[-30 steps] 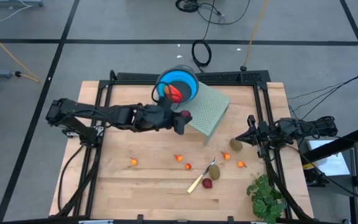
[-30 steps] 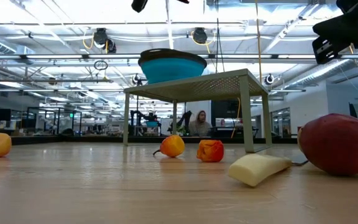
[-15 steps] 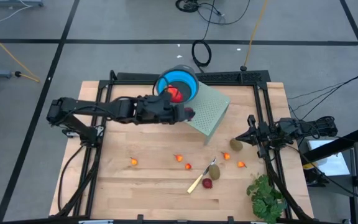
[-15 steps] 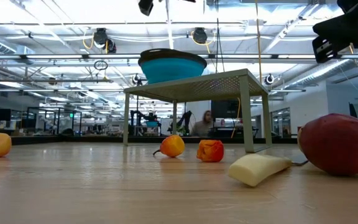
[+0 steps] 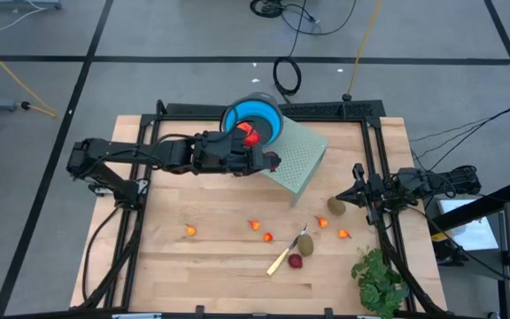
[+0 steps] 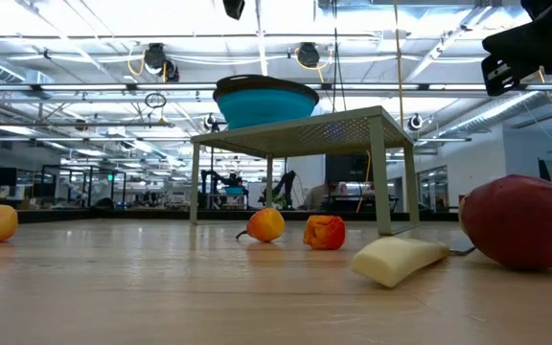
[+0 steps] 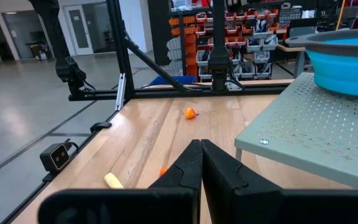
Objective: Pick & Place Fruit
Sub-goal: Put the pomegranate into the blue strainer bowl on the shelf
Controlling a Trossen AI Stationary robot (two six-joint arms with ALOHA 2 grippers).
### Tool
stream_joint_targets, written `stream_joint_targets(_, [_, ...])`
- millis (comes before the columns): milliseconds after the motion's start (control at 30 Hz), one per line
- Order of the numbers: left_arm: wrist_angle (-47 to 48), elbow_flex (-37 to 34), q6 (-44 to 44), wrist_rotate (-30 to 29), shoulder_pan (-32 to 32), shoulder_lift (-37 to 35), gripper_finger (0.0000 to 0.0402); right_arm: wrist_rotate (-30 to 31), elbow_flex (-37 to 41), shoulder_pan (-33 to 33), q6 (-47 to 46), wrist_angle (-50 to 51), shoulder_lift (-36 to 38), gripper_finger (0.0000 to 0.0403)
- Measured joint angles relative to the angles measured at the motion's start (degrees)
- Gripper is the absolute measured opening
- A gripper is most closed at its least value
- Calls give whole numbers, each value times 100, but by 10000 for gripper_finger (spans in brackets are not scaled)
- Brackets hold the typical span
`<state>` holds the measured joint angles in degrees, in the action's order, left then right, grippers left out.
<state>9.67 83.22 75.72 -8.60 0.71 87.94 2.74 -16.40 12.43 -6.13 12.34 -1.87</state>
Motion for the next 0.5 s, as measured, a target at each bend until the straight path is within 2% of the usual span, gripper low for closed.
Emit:
stream_joint_targets(200, [0,0,-191,-40,-46,0,181,-2,0,-1,0,0,0,0])
stream_joint_targets(500, [-4,0,-1172,-359,-403,0,181,-2,0,0,0,-2,0,0])
